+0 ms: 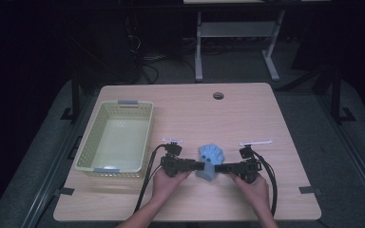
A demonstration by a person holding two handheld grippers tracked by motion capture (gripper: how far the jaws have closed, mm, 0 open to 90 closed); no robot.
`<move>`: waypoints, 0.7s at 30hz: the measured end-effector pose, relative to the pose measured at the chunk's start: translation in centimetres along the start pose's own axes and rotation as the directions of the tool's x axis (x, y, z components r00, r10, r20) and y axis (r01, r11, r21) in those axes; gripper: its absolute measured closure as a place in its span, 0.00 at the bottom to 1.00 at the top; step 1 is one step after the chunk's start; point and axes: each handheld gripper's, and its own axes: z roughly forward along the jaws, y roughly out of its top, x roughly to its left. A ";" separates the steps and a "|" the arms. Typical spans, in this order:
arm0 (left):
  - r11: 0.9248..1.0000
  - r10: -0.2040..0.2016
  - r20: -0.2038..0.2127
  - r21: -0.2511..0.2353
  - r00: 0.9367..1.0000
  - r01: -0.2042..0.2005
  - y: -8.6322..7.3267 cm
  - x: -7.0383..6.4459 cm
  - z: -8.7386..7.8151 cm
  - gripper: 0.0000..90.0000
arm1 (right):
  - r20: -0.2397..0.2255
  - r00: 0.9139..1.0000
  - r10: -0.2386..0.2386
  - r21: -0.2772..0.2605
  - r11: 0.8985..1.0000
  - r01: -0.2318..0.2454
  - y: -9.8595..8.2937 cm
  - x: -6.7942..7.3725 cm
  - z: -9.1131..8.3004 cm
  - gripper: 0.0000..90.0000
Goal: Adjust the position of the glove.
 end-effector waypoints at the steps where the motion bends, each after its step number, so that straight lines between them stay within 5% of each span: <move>1: 1.000 -0.001 -0.004 0.006 1.000 0.001 0.0 0.0 0.1 0.46 | 0.001 1.000 0.002 0.003 1.000 -0.002 0.0 -0.1 0.1 0.57; 21: 0.999 -0.042 0.032 0.029 0.999 0.041 -1.0 0.5 0.8 0.67 | -0.011 0.999 0.040 -0.002 0.999 -0.040 -0.4 0.0 1.5 0.69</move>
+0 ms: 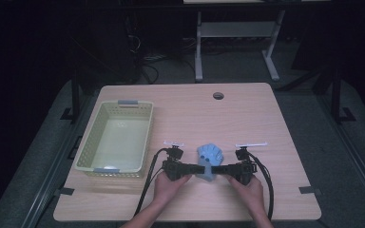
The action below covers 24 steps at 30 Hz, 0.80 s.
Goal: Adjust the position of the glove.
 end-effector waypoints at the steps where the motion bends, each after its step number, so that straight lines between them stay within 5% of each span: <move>1: 1.000 -0.002 0.003 0.001 1.000 0.002 0.0 0.0 0.0 0.68 | -0.002 1.000 0.003 0.000 1.000 -0.003 0.0 0.0 0.0 0.69; 13: 0.999 -0.037 0.050 0.013 0.998 0.036 -0.3 0.4 0.1 0.72 | -0.010 1.000 0.015 -0.028 0.999 -0.015 -0.2 0.2 0.7 0.74; 24: 0.998 -0.060 0.081 0.009 0.995 0.060 -0.2 0.8 0.3 0.76 | -0.075 0.995 0.059 -0.049 0.997 -0.063 -0.4 -0.1 1.1 0.82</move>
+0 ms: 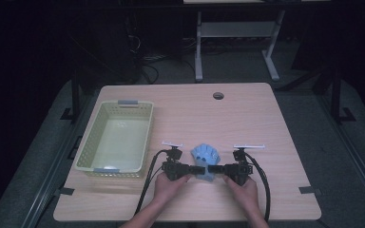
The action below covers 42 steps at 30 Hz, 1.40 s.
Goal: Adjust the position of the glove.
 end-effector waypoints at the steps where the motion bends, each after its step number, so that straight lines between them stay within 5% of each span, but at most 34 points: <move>1: 1.000 0.003 -0.001 -0.002 1.000 -0.003 0.0 0.0 0.0 0.76 | -0.004 1.000 0.001 -0.004 1.000 -0.001 0.0 0.0 0.0 0.84; 26: 0.997 0.068 0.021 -0.029 0.997 -0.067 1.4 -1.1 -1.6 0.78 | -0.023 0.998 -0.050 -0.063 0.997 0.048 0.9 1.7 -1.3 0.87; 42: 0.991 0.122 0.032 -0.056 0.992 -0.120 2.8 -2.7 -4.4 0.78 | -0.042 0.994 -0.102 -0.095 0.991 0.098 2.3 4.6 -2.1 0.87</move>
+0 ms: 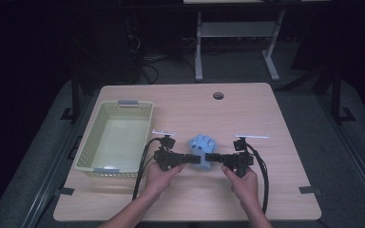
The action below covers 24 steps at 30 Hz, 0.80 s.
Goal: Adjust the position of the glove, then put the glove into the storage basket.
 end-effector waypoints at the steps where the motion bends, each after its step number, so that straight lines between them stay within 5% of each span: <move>1: 1.000 0.003 -0.003 0.001 1.000 -0.003 0.1 -0.1 -0.2 0.78 | -0.001 1.000 -0.005 0.002 1.000 0.005 0.1 0.1 0.0 0.87; 24: 1.000 0.009 -0.009 -0.029 1.000 -0.010 0.9 -0.3 -3.5 0.77 | -0.020 0.998 -0.052 0.028 0.998 0.053 1.9 2.9 1.3 0.87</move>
